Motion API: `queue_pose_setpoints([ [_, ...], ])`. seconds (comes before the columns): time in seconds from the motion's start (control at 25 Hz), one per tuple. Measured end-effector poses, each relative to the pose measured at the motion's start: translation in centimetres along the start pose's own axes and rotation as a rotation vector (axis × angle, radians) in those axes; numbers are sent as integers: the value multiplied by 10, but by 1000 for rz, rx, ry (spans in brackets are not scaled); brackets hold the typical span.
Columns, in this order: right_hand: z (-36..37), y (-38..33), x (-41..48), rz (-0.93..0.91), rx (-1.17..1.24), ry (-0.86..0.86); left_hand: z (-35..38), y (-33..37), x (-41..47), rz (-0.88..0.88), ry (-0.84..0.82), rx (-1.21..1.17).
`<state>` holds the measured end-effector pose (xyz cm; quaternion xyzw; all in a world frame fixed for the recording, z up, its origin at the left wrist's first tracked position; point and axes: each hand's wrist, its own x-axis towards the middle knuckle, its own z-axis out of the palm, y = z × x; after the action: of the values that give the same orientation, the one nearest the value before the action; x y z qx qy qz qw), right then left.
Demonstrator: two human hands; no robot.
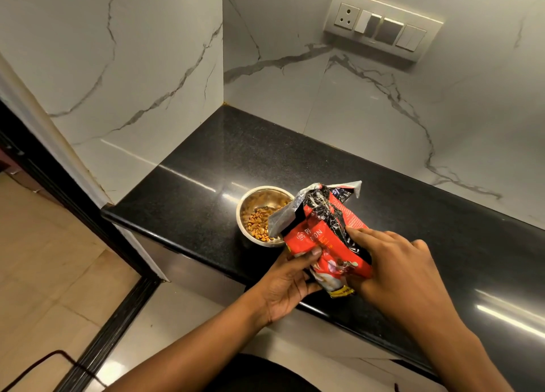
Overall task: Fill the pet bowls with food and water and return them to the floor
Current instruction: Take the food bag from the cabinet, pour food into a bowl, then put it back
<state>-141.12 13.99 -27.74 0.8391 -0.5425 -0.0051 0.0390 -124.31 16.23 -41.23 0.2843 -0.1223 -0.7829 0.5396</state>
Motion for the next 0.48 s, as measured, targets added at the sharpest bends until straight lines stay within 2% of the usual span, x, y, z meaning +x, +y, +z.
queue_pose_setpoints([
  [0.32,13,8,-1,-5,50,67,3,4,1,-8,18,-9],
  [0.48,23,15,-15,15,147,94,4,3,-3,11,46,94],
])
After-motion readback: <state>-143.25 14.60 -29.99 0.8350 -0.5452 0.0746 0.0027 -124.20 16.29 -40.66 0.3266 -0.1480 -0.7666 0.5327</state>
